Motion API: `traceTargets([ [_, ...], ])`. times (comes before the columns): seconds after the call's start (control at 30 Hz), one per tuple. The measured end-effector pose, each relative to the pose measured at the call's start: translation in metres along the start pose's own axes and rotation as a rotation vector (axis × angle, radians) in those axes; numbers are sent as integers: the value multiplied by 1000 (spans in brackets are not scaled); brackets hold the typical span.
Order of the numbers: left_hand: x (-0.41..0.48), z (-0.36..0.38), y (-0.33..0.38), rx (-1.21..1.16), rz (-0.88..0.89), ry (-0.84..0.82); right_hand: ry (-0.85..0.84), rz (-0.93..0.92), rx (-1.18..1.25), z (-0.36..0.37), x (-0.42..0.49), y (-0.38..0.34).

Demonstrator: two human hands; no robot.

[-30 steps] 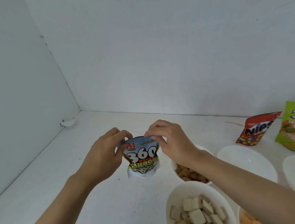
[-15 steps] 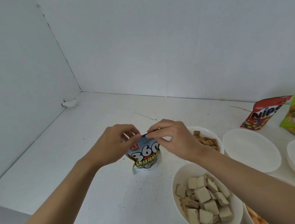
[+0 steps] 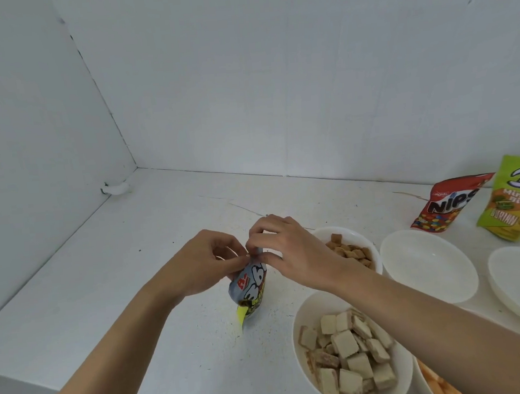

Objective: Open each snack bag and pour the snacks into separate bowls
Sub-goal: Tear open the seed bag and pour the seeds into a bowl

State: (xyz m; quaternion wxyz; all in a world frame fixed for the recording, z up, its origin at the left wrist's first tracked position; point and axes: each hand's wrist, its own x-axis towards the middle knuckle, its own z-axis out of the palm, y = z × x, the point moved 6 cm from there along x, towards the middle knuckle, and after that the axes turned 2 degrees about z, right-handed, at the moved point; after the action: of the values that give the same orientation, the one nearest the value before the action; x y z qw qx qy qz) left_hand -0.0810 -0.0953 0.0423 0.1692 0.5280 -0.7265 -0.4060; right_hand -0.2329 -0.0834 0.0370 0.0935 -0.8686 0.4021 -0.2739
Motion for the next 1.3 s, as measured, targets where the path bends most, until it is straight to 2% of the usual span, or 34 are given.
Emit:
traceTargets([
  [0.07, -4, 1, 2, -45, 6, 44, 58, -23, -13, -1, -3, 0],
  [0.17, -12, 5, -2, -262, -3, 116, 105, -52, 21, -4, -5, -1],
  [0.23, -18, 9, -6, -389, 21, 162, 95, -89, 41, -4, -5, -5],
  [0.33, -22, 12, -9, -410, 109, 194, 59, -132, 36, -3, -2, -8],
  [0.43, -27, 10, -10, -290, 252, 146, 42, -152, 4, -2, -1, -7],
  [0.5, -31, 6, -6, -102, 407, 119, 39, -149, 13, -4, 0, -7],
  [0.57, -33, 1, -2, 67, 550, 172, 15, -152, 29, -4, 0, -10],
  [0.7, -31, 0, 5, 215, 702, 260, -71, -147, 45, -2, -1, -14],
  [0.83, -28, 2, 6, 404, 753, 286, -100, -139, 27, -4, -4, -10],
  [1.0, -27, -16, 5, 585, 809, 199, -79, -130, -55, -22, -14, 8],
  [1.17, -22, -36, 8, 734, 792, 208, -32, -173, -189, -32, -15, 6],
  [1.3, -21, -21, 12, 705, 761, 113, -36, -133, -190, -23, -16, 7],
])
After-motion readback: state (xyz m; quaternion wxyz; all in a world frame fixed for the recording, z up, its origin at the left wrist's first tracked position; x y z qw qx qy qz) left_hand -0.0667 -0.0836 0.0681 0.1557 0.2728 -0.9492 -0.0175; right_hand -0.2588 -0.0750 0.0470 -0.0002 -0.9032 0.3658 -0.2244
